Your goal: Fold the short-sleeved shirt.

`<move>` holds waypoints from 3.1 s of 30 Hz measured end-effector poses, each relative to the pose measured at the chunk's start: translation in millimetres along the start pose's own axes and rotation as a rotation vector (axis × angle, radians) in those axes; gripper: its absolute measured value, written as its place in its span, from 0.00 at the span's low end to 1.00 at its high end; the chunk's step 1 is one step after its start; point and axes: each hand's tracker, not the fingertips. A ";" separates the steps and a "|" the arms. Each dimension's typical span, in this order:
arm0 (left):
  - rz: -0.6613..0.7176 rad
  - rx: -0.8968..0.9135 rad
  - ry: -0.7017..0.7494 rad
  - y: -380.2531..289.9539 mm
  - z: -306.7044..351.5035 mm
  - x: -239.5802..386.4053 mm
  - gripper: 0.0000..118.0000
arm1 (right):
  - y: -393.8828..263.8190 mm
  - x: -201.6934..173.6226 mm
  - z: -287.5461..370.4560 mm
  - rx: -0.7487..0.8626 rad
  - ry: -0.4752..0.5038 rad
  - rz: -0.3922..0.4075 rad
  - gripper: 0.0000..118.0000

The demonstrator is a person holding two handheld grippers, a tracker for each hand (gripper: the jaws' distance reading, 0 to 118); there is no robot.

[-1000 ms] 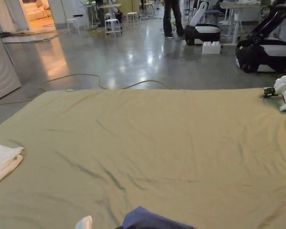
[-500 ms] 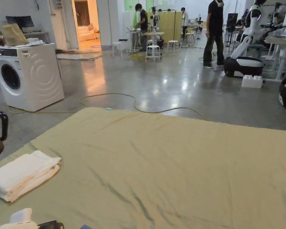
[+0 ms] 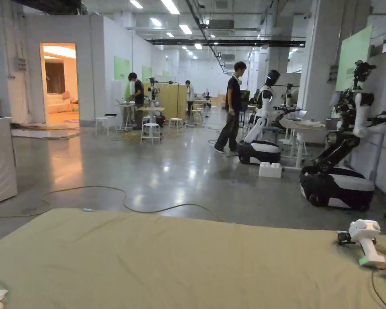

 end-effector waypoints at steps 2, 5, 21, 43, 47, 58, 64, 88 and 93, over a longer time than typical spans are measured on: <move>-0.054 0.088 0.012 6.4 23.2 28.1 0.40 | 8.6 -12.3 15.6 0.065 -0.036 0.064 0.00; -0.057 0.097 0.001 15.0 46.2 65.4 0.18 | 15.7 -28.1 37.9 0.157 -0.067 0.144 0.00; 0.112 0.231 -0.070 31.5 94.6 59.5 0.00 | 35.7 -84.1 71.5 0.345 -0.167 0.394 0.00; 0.111 0.278 -0.124 47.3 79.1 60.8 0.18 | 59.2 -81.6 57.3 0.374 -0.137 0.356 0.68; 0.131 0.278 -0.136 49.6 75.5 60.2 0.84 | 60.6 -82.1 57.0 0.389 -0.124 0.352 0.82; 0.094 0.262 -0.139 50.9 73.5 72.5 0.95 | 61.9 -74.8 56.8 0.383 -0.118 0.312 1.00; 0.083 0.219 -0.140 51.0 69.5 75.2 0.95 | 66.0 -69.4 57.2 0.342 -0.096 0.268 1.00; 0.225 0.160 -0.229 60.1 63.1 71.4 0.95 | 97.9 -75.5 58.4 0.068 -0.195 -0.186 1.00; 0.237 0.155 -0.223 59.7 62.6 69.1 0.95 | 98.5 -77.8 59.1 0.068 -0.247 -0.179 1.00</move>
